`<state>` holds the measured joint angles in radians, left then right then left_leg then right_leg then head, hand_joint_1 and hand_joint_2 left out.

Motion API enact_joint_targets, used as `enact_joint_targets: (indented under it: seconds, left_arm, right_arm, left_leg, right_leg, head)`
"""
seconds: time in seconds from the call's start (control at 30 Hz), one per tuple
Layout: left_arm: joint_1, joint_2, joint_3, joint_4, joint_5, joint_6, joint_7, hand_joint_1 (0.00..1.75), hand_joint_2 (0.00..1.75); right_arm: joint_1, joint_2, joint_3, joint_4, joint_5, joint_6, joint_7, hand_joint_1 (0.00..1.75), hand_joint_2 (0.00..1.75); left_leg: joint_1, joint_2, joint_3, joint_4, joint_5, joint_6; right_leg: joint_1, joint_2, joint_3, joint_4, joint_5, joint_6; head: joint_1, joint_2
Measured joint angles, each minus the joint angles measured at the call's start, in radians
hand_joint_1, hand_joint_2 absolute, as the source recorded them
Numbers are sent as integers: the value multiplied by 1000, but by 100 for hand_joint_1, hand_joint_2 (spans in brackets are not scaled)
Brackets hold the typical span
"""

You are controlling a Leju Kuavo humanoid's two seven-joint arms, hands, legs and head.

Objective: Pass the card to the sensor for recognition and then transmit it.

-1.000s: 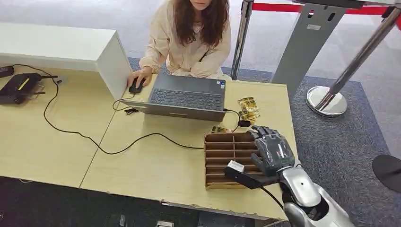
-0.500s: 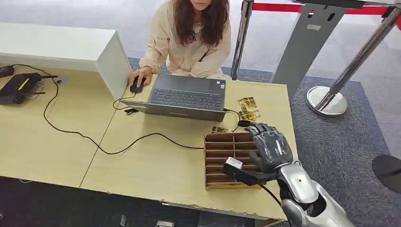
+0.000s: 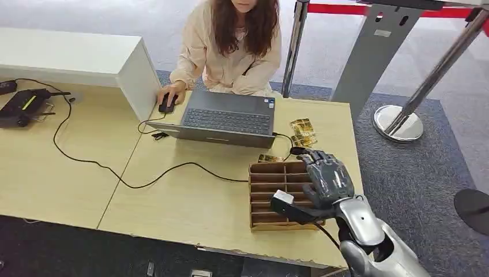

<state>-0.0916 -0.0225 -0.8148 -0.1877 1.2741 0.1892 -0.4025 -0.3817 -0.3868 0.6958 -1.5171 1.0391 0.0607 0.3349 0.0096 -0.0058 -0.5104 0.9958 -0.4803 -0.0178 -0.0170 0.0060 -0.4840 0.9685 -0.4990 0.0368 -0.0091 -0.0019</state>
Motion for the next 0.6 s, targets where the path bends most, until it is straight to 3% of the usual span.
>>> enact_joint_targets:
  seconds: [0.6]
  left_arm:
    - [0,-1,0,0,1,-3,-4,0,0]
  right_arm:
    - [-3,14,0,31,-13,-20,-1,56,175]
  left_leg:
    - [0,0,0,0,0,0]
  right_leg:
    - [0,0,0,0,0,0]
  head:
    - [0,0]
